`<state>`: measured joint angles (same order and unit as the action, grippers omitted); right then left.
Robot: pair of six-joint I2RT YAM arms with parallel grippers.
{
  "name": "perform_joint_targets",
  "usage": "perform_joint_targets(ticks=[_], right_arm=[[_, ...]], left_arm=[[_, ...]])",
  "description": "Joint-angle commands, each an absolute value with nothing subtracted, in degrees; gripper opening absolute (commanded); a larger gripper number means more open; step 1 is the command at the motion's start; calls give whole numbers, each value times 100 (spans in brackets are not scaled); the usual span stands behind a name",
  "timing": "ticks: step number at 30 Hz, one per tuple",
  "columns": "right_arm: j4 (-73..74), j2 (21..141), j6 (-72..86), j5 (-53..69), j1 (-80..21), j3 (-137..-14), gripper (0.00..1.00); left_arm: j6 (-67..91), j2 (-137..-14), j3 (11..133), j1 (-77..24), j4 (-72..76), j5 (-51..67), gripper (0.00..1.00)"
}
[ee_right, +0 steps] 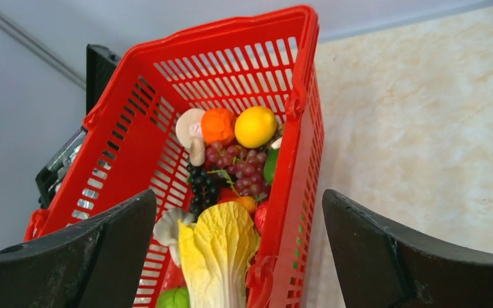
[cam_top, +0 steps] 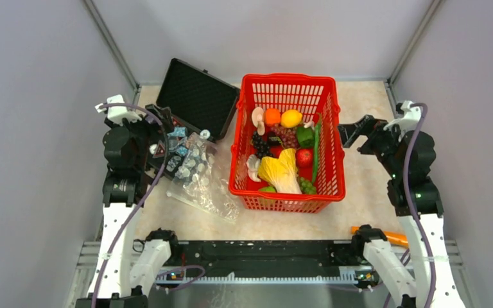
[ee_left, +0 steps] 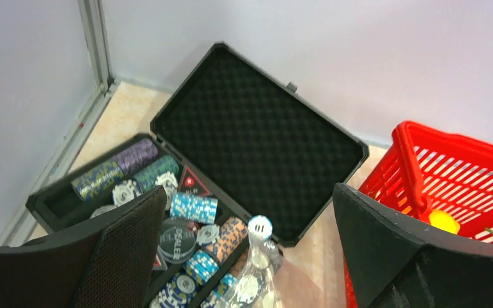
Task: Place the food in the zip-top bag and seal the zipper
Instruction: Adjust the bin at the center of the board.
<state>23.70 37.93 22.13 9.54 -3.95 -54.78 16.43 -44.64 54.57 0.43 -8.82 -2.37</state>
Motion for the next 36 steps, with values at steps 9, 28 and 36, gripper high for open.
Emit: perform_joint_targets(ticks=[9,28,36], right_arm=[[1539,4029,2682,4017,-360,-5584,99],[3818,4896,1730,383,-876,-5920,99],[4164,5580,1484,-933,-879,-5853,99]], left_arm=[[2526,-4005,4715,35,-534,1227,99],[2146,-4686,4847,-434,-986,4625,99],[1217,-5384,5139,-2391,-1769,3206,99]])
